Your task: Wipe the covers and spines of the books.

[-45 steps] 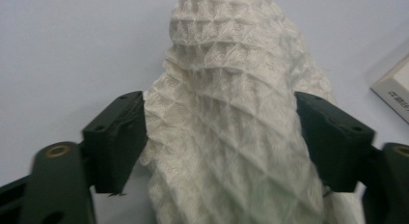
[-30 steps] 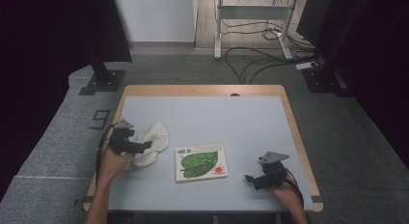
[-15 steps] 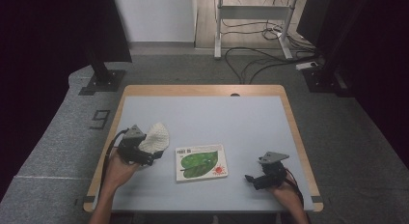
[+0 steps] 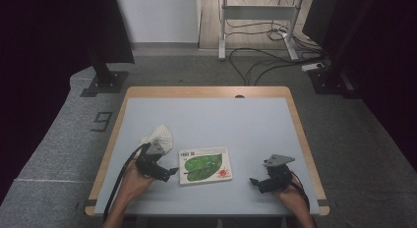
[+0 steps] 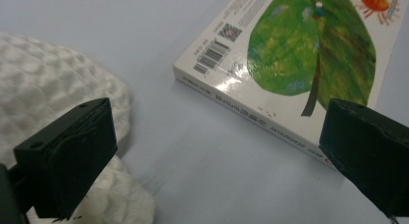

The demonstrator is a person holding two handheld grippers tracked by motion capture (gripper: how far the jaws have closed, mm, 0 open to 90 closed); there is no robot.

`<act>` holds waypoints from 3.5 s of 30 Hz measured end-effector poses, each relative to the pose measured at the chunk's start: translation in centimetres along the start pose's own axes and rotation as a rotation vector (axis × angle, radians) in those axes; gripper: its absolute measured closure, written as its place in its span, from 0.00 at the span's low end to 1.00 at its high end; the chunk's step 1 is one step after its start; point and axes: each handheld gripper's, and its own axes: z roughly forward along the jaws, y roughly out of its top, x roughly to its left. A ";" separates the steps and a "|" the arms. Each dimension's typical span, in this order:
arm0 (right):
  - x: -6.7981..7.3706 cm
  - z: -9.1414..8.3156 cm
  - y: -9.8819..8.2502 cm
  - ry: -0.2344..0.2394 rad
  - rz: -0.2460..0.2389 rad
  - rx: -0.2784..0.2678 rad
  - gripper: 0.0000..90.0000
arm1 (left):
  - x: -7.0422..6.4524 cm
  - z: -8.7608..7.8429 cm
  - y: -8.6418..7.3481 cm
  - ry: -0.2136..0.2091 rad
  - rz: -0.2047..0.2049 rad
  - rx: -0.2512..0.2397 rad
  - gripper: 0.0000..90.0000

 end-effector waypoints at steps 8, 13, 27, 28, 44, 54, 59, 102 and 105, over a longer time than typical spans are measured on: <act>0.0 0.0 0.0 0.000 0.001 0.000 0.06 | -0.5 1.2 -1.2 -0.005 0.014 0.041 0.00; 0.0 0.0 0.0 0.000 0.001 0.000 0.06 | -0.5 1.6 -1.8 -0.002 0.016 0.063 0.00; -0.1 0.0 0.0 0.005 0.003 0.000 0.07 | -1.0 2.4 -2.1 -0.014 0.034 0.068 0.00; -0.1 -0.1 0.0 0.004 0.011 0.000 0.07 | -1.1 2.4 -2.1 -0.015 0.038 0.065 0.00; -0.5 0.0 1.7 0.013 0.038 -0.006 0.04 | -2.9 3.5 -1.4 -0.080 0.077 0.025 0.00; -0.8 1.0 3.1 0.035 0.007 0.013 0.03 | -4.3 4.5 -0.3 -0.134 0.138 0.020 0.00; -1.1 1.6 3.9 0.046 0.007 0.003 0.03 | -4.5 4.7 -0.2 -0.132 0.131 0.019 0.00; 0.1 10.2 10.5 0.209 0.023 0.041 0.01 | -4.8 4.7 -0.3 -0.107 0.094 0.017 0.00; 0.2 10.3 10.6 0.220 0.035 0.039 0.00 | -4.8 4.7 -0.3 -0.109 0.091 0.016 0.00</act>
